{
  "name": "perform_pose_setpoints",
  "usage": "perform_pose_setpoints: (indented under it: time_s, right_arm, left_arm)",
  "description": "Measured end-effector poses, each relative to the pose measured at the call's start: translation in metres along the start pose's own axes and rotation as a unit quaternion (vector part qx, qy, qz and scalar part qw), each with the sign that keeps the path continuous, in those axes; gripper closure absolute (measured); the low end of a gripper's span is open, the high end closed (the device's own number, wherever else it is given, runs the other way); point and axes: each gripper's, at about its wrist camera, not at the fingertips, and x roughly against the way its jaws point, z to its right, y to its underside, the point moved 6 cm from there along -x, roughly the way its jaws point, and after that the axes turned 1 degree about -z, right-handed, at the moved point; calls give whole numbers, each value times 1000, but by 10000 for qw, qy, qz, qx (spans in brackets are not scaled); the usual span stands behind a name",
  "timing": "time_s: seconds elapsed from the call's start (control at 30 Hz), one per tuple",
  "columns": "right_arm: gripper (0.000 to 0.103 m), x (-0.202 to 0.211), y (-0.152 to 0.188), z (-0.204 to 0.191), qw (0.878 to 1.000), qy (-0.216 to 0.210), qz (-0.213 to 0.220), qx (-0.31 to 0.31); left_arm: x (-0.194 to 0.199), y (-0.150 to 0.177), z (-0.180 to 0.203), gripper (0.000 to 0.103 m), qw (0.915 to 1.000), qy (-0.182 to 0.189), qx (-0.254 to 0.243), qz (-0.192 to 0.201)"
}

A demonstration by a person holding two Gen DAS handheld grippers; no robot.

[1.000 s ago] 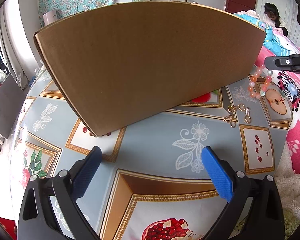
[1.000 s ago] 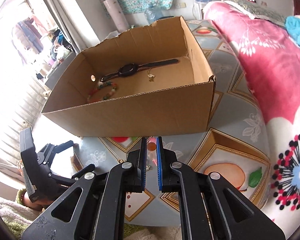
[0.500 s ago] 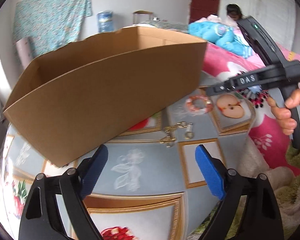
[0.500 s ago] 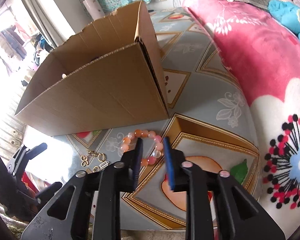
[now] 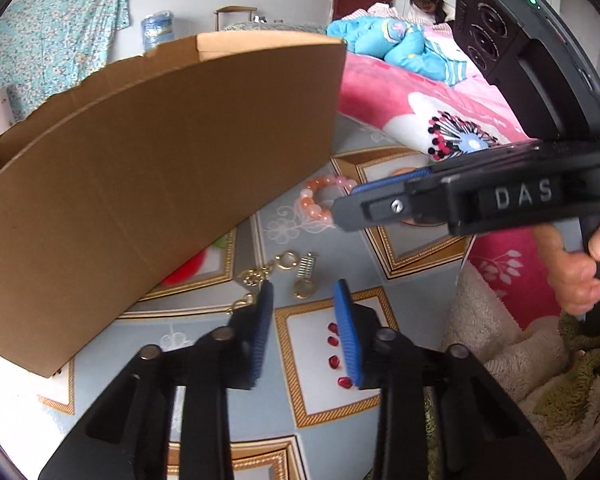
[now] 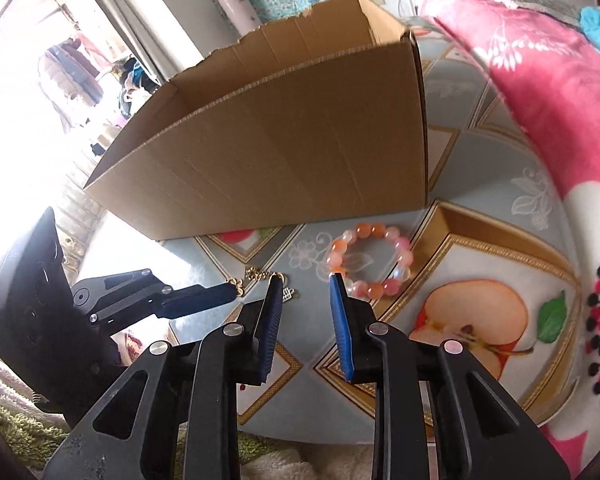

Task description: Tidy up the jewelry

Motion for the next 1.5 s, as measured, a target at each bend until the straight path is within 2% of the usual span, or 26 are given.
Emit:
perform_pose_setpoints:
  time_s: [0.1, 0.3, 0.5, 0.73, 1.07, 1.5]
  right_arm:
    - [79, -2, 1, -2, 10000, 7, -25, 32]
    - [79, -3, 0, 0, 10000, 28, 10, 91]
    - [79, -3, -1, 1, 10000, 58, 25, 74]
    - [79, -1, -3, -2, 9998, 90, 58, 157]
    - [79, -14, -8, -29, 9967, 98, -111, 798]
    - [79, -42, -7, -41, 9857, 536, -454, 1534]
  left_arm:
    - [-7, -1, 1, 81, 9999, -31, -11, -97]
    - [-12, -3, 1, 83, 9999, -48, -22, -100]
    - [-15, -4, 2, 91, 9995, -231, -195, -98]
    - [-14, -2, 1, 93, 9994, -257, -222, -53]
    - [-4, 8, -7, 93, 9995, -298, -78, -59]
    - [0, 11, -17, 94, 9995, -302, 86, -14]
